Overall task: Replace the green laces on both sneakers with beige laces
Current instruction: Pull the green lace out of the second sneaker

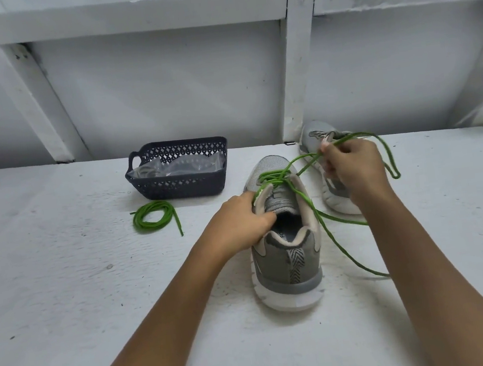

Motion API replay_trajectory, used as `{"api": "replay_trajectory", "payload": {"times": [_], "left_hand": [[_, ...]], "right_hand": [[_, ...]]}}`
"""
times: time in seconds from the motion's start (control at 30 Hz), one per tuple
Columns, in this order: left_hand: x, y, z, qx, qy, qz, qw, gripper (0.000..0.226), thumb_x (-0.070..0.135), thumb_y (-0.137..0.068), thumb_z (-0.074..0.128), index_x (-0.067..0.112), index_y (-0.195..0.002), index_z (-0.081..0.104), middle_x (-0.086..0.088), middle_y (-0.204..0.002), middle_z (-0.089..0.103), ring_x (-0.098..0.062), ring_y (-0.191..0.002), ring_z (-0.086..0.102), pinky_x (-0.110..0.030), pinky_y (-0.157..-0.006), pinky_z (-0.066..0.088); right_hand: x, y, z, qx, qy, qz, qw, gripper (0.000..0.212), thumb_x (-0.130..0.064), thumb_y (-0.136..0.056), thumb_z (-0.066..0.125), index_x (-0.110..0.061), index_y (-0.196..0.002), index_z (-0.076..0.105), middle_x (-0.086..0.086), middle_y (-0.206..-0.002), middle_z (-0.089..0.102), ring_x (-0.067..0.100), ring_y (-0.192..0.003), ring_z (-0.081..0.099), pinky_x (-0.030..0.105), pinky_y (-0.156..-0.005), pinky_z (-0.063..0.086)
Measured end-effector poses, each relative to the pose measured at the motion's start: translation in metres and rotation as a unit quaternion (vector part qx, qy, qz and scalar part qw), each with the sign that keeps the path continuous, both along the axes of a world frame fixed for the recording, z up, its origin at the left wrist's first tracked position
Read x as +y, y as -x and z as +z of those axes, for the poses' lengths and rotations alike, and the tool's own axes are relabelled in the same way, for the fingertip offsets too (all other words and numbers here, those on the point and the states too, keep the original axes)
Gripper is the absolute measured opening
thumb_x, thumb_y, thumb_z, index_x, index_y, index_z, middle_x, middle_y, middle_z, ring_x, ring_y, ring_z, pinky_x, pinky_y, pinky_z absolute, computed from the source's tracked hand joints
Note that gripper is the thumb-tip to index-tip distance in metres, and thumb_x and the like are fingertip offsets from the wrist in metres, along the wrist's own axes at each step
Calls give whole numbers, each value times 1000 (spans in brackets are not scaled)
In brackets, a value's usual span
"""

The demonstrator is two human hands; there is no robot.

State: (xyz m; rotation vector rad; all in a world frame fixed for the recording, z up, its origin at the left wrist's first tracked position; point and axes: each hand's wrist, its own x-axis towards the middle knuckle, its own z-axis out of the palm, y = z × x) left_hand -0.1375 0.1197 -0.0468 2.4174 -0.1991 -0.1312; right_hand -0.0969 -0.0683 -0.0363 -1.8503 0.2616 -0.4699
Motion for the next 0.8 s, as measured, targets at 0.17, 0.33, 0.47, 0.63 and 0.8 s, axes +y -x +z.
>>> {"api": "replay_trajectory", "payload": {"times": [0.17,0.33,0.47,0.63,0.8], "left_hand": [[0,0,0,3,1,2,1000,30,29,-84,54,14,-110,56,-8,-101,61,-26,-90,59,-42,-76,53],[0,1,2,1,3,-2,1000,29,29,-85,54,14,-110,56,-7,-101,61,-25,-89,59,-42,-77,53],[1,1,1,-2,3,-2,1000,31,29,-85,54,15,-112,56,-7,-103,60,-25,-90,58,-41,-76,53],[0,1,1,-4,0,1,1000,30,28,-85,54,14,-112,56,-8,-105,60,-26,-94,57,-38,-77,50],[0,1,2,-9,0,-2,1000,30,28,-86,54,15,-113,57,-7,-106,62,-23,-96,56,-34,-78,45]], "right_hand": [[11,1,-4,16,-55,67,996,26,-27,-93,57,-12,-73,59,3,-66,56,12,-57,54,22,-51,49],[17,0,-13,72,52,122,989,27,-27,-89,61,-4,-77,67,13,-69,65,21,-64,65,32,-63,55],[-5,0,0,-8,-7,16,1000,29,-25,-93,57,-17,-66,63,-7,-47,54,8,-45,52,25,-60,50],[7,2,-1,8,-79,54,995,26,-29,-94,57,-10,-77,62,0,-60,55,14,-55,52,24,-50,47],[15,-2,-17,106,77,133,982,41,-29,-89,63,10,-79,63,22,-68,64,28,-64,63,41,-65,58]]}}
